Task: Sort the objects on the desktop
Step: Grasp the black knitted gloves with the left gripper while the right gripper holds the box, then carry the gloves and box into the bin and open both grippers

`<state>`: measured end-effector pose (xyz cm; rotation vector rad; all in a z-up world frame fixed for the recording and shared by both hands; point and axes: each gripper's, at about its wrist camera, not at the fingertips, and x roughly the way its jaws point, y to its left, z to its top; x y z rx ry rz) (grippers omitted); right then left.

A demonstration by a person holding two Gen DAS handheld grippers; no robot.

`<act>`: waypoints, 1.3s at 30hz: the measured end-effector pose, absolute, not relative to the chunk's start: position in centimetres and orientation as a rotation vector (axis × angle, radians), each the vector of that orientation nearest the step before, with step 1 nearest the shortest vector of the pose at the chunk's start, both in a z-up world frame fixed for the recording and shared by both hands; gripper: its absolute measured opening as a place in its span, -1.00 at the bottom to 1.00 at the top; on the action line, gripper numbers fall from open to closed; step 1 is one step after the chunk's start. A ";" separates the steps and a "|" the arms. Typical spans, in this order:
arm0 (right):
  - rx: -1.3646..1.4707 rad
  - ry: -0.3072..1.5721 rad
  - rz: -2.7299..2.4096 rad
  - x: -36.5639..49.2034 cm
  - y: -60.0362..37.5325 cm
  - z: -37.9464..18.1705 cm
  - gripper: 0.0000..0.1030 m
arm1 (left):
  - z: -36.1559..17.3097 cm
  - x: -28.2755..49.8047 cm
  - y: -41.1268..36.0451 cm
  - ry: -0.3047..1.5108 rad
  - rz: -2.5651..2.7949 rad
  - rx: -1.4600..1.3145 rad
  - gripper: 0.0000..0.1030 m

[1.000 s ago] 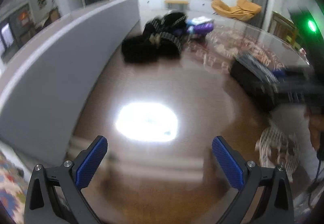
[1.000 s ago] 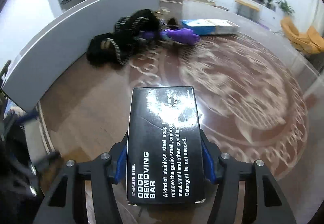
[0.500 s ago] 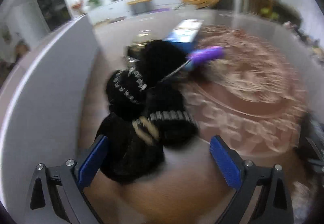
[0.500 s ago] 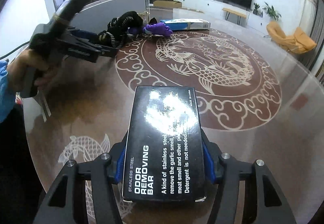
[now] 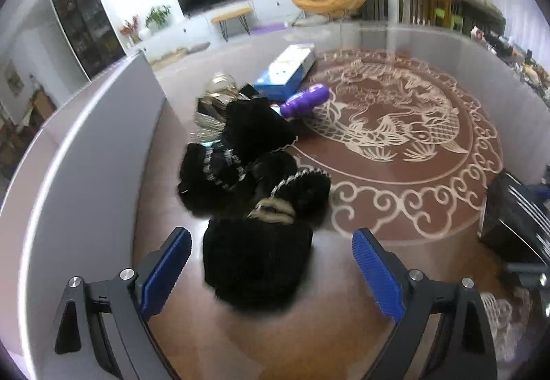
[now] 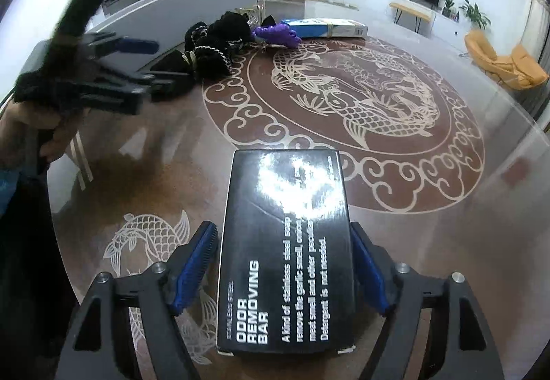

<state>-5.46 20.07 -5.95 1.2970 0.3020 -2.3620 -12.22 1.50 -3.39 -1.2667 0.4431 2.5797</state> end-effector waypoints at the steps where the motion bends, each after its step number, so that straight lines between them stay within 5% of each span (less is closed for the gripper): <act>1: 1.303 0.301 -2.361 -5.6 20.1 -6.0 0.34 | -3.7 -12.7 1.7 0.403 2.544 -1.295 0.22; 2: 1.308 0.310 -2.376 -5.7 20.3 -5.8 0.15 | -4.1 -13.0 1.7 0.367 2.524 -1.332 -0.33; 4: 1.344 0.292 -2.370 -5.8 20.8 -5.5 0.13 | -3.5 -12.2 1.4 0.291 2.538 -1.324 -0.43; 16: 1.225 0.060 -2.314 -7.7 19.9 2.8 0.13 | 7.5 -3.1 -10.6 -0.323 2.682 -1.120 -0.44; 23: 0.937 0.052 -2.148 -10.6 3.3 10.5 0.13 | 9.3 -3.7 -25.5 -0.509 2.932 -1.269 -0.44; 29: 0.887 0.145 -1.967 -11.7 -12.1 10.2 0.14 | 5.2 -5.2 -31.8 -0.596 2.955 -1.501 -0.43; 34: 1.061 0.243 -1.906 -12.6 -19.0 4.8 0.23 | 2.6 -5.2 -32.6 -0.615 2.938 -1.677 0.05; 35: 1.100 0.266 -1.901 -12.6 -19.6 3.9 0.26 | 2.8 -4.9 -32.4 -0.588 2.957 -1.679 0.48; 36: 1.106 0.269 -1.904 -12.6 -19.4 3.7 0.28 | 3.2 -4.4 -32.1 -0.567 2.987 -1.656 0.64; 39: 1.038 0.200 -1.936 -11.9 -16.7 5.0 0.50 | 5.1 -2.5 -31.0 -0.520 3.076 -1.524 0.64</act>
